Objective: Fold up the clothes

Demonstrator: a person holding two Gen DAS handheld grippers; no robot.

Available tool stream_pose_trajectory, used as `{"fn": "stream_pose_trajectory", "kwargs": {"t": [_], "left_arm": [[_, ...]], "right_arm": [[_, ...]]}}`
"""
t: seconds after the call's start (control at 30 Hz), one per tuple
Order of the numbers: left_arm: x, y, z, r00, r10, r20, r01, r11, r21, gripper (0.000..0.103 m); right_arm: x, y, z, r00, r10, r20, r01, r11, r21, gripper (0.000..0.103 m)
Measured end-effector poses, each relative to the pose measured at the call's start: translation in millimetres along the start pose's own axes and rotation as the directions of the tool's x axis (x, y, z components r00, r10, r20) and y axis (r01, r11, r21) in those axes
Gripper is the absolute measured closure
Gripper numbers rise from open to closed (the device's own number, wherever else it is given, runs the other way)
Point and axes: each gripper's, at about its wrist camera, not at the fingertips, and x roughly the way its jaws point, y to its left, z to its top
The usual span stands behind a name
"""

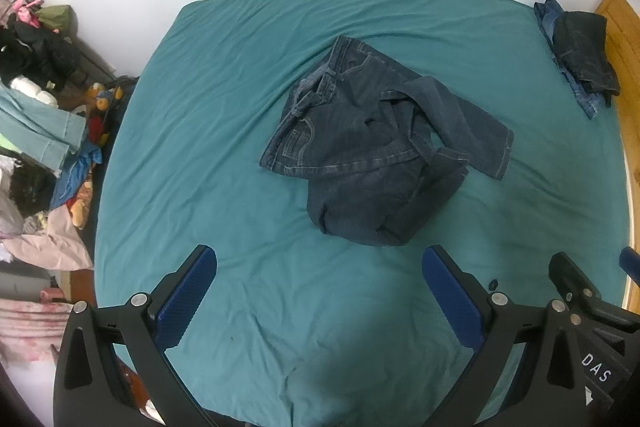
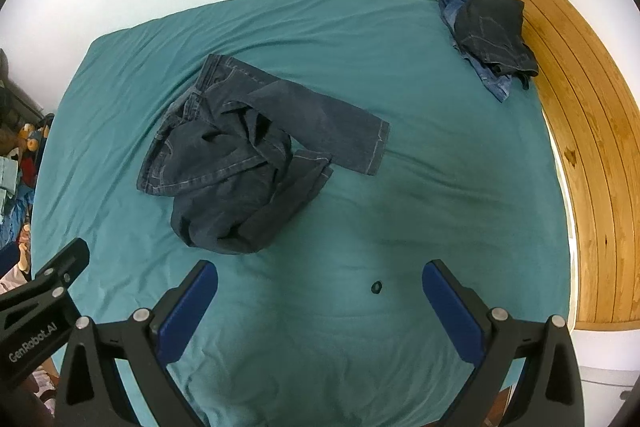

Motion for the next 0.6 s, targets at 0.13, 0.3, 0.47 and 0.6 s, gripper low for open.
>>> {"fn": "stream_pose_trajectory", "kwargs": {"t": [0.13, 0.3, 0.47, 0.6], "left_arm": [[-10, -1, -14, 1.000, 0.005, 0.017, -0.005, 1.000, 0.003, 0.000], [-3, -24, -47, 0.958, 0.191, 0.214, -0.221, 0.967, 0.127, 0.000], [86, -96, -122, 0.711, 0.387, 0.587, -0.651, 0.678, 0.342, 0.000], [194, -164, -170, 0.619, 0.316, 0.719, -0.768, 0.435, 0.470, 0.000]], "right_arm": [[-10, -9, -12, 1.000, 0.006, 0.023, -0.006, 1.000, 0.010, 0.000], [-10, -33, -39, 0.993, 0.015, 0.117, -0.017, 1.000, 0.009, 0.000], [39, -67, -79, 0.981, -0.027, 0.190, 0.030, 0.999, -0.013, 0.000], [113, -88, -107, 0.972, -0.117, 0.203, 0.133, 0.989, -0.067, 0.000]]}}
